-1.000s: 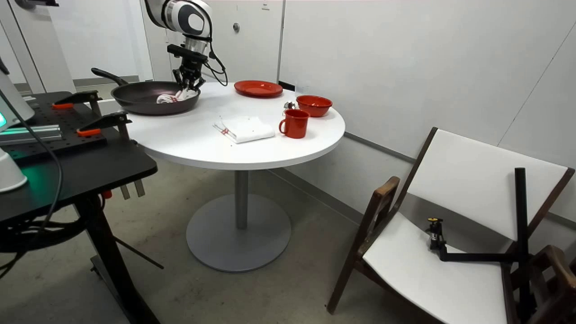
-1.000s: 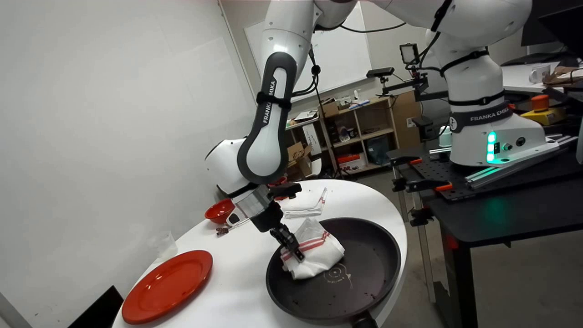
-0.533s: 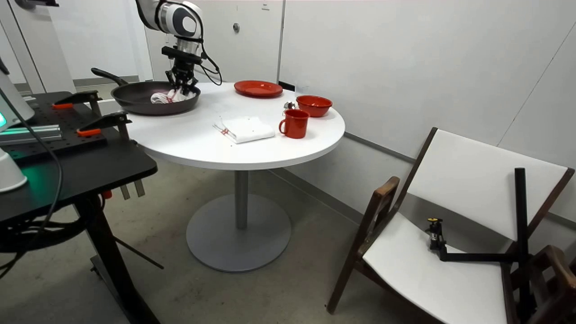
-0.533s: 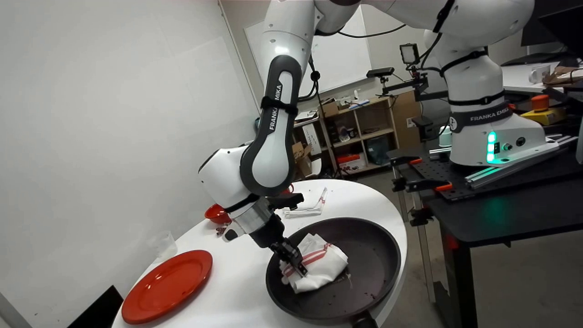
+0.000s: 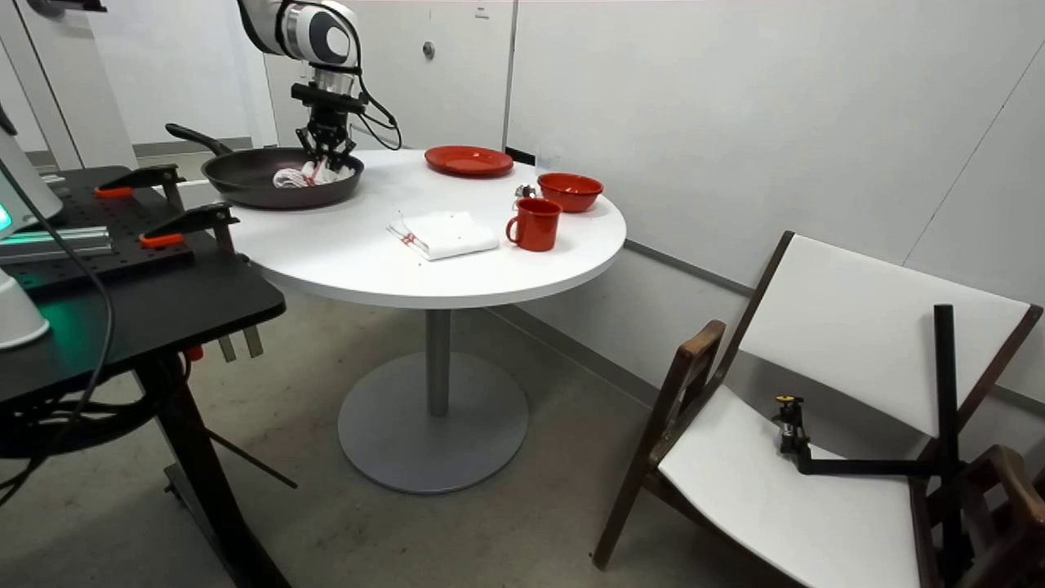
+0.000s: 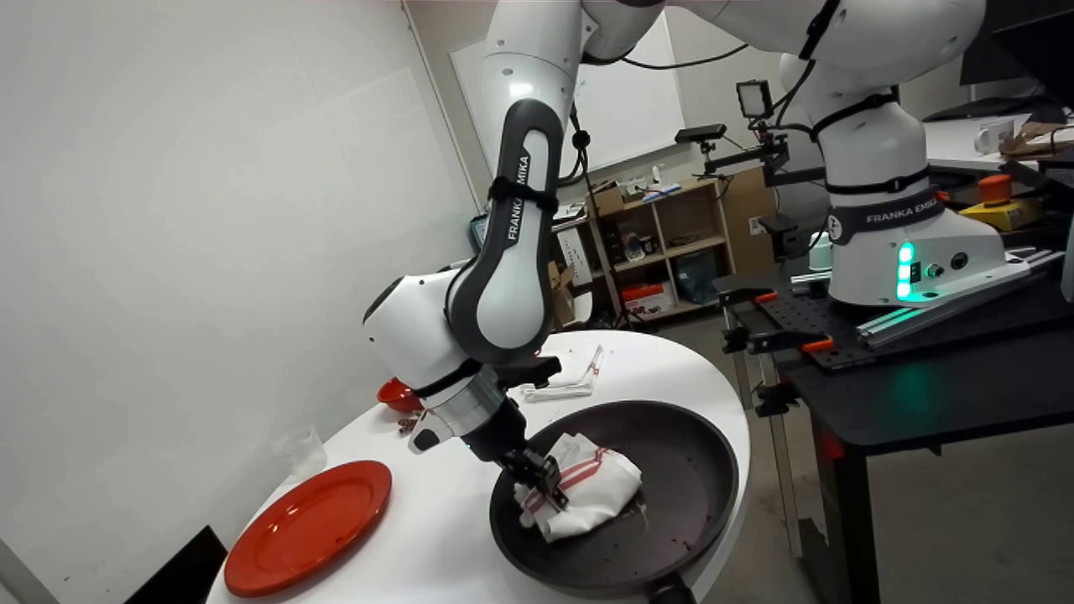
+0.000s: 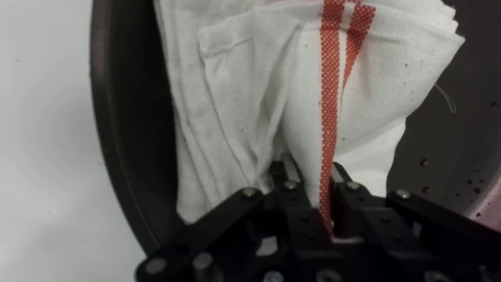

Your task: Pick up the white and red towel on the left and use it to wipe the black pan

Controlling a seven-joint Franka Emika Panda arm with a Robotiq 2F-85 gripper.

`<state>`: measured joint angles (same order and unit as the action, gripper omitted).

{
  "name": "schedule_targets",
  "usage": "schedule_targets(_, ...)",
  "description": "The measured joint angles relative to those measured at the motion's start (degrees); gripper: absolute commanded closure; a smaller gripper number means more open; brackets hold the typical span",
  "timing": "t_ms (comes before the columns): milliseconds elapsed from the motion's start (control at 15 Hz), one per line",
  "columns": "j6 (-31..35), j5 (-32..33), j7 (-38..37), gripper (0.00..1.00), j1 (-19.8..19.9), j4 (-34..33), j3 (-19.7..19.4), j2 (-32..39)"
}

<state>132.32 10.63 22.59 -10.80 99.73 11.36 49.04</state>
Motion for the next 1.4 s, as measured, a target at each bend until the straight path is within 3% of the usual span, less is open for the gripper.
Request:
schedule_targets(133, 0.0, 0.0, 0.0, 0.84, 0.01, 0.0, 0.0, 0.0)
schedule_targets(200, 0.0, 0.0, 0.0, 0.95, 0.01, 0.0, 0.0, 0.0)
schedule_targets(867, 0.15, 0.0, 1.67, 0.95, 0.04, -0.22, 1.82, 0.48)
schedule_targets(1400, 0.09, 0.36, 3.03, 0.95, -3.34, 0.02, 5.09, 1.31)
